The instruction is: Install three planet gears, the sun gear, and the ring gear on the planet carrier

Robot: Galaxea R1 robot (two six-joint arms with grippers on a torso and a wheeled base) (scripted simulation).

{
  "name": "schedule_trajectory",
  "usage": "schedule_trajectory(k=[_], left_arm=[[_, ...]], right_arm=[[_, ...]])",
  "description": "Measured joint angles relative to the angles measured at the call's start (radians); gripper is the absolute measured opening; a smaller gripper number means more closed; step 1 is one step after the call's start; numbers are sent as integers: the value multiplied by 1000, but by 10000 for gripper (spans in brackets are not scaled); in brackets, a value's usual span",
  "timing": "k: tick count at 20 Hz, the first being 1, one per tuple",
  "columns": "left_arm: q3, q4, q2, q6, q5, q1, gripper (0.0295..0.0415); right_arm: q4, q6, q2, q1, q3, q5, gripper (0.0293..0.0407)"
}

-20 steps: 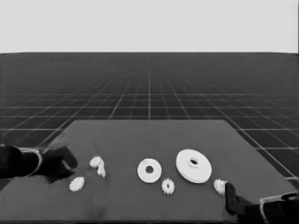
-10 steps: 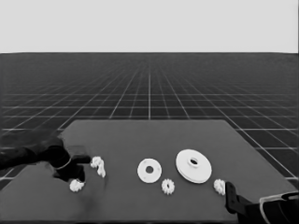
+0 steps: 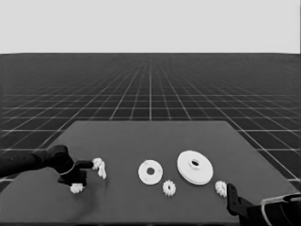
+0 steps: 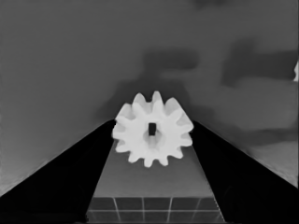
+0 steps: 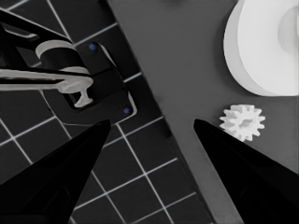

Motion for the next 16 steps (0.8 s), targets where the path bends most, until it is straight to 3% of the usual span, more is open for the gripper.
schedule_trajectory(k=[8,11,16], left_arm=[[0,0,0,0,0,0,312],[124,-137,-68,-21,122,-180,312],[136,-178,-76,-22,151,-230,312]], right_arm=[[0,0,0,0,0,0,385],[0,0,0,0,0,0,385],[0,0,0,0,0,0,385]])
